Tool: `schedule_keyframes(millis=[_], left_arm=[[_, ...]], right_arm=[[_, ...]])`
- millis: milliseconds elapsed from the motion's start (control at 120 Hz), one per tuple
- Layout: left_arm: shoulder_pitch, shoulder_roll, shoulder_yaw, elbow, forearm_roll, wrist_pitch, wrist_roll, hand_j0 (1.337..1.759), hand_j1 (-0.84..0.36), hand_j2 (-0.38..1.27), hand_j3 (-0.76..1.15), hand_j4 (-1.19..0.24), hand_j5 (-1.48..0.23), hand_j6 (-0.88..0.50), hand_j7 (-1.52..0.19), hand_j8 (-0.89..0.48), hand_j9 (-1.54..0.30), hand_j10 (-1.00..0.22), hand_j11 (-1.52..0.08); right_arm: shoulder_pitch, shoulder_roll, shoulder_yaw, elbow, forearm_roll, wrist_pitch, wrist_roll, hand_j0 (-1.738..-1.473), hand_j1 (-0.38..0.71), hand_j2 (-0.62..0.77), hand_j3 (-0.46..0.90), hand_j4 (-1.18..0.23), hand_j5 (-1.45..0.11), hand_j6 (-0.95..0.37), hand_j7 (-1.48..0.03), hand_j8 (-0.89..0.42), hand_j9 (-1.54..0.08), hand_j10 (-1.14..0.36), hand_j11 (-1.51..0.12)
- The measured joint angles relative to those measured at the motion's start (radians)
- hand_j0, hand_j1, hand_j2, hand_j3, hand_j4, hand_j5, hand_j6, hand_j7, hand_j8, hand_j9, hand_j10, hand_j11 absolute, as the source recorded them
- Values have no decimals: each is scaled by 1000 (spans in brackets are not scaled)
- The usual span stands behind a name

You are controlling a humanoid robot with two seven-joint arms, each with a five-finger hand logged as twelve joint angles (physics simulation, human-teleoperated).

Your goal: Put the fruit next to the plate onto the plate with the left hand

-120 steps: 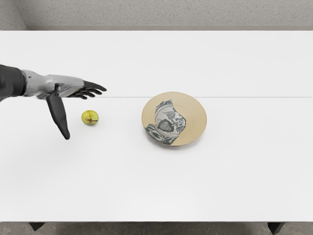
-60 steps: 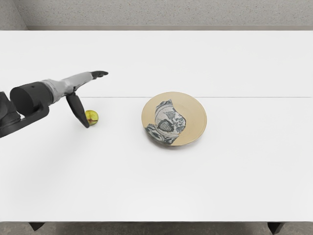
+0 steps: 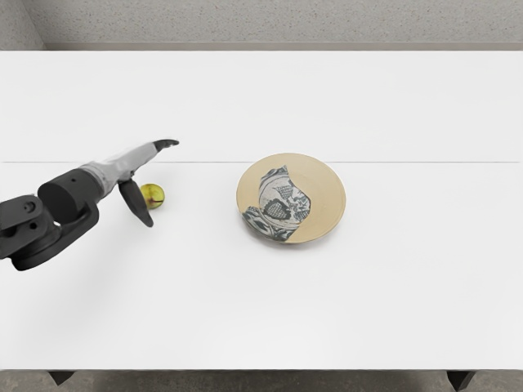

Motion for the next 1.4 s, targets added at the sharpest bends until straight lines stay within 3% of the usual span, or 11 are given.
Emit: schedule_keyframes(millis=[417,967,1400], left_arm=[[2,9,53,12,1,27,-8,1658,-5,63,0,-302,-387,-303,-387,-303,-387,-301,-387],[2,17,64,12,1,26,-8,1658,-164,91,0,-433,-560,-434,-560,-434,-559,-433,-559],[2,20,71,12,2,26,-8,1657,-255,102,0,-533,-684,-505,-686,-441,-693,-528,-693]], right_arm=[[0,0,0,0,0,0,0,-1658,-331,-3,0,-15,-20,-15,-20,-15,-20,-15,-20],[0,0,0,0,0,1,0,-1658,-331,-3,0,-15,-20,-15,-20,-15,-20,-15,-20],[0,0,0,0,0,1,0,-1658,-331,-3,0,-15,-20,-15,-20,-15,-20,-15,-20]])
